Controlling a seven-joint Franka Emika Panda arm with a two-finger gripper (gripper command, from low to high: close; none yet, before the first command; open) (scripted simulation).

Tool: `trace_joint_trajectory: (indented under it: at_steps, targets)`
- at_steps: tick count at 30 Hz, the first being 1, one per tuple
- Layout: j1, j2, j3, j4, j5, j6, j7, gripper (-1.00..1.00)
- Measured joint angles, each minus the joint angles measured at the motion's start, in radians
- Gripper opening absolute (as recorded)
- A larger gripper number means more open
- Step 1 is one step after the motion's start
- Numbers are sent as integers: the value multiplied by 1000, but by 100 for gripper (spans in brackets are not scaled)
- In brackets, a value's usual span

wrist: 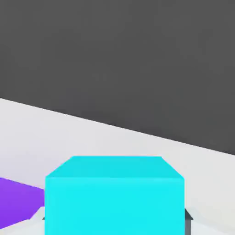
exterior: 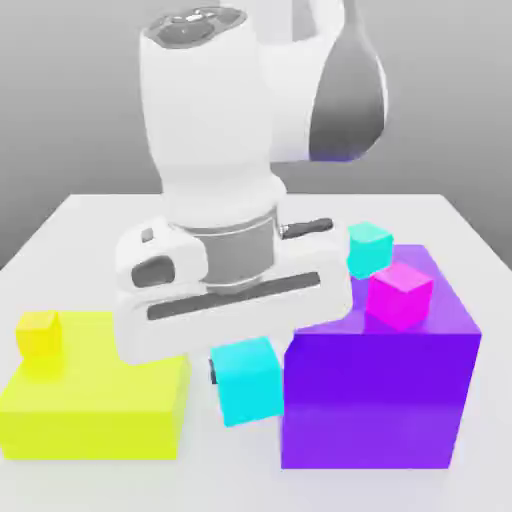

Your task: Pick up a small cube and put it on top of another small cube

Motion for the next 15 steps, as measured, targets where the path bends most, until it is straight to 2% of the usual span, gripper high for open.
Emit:
trace_joint_trajectory:
  at_steps: [8, 12, 13, 15]
  targets:
    - [129, -287, 139, -75, -58, -200, -31, -100]
    - [142, -266, 163, -167, -63, -86, -34, -100]
    - [141, -257, 166, -184, -63, -59, -34, 100]
    - [141, -257, 166, -184, -63, -59, -34, 100]
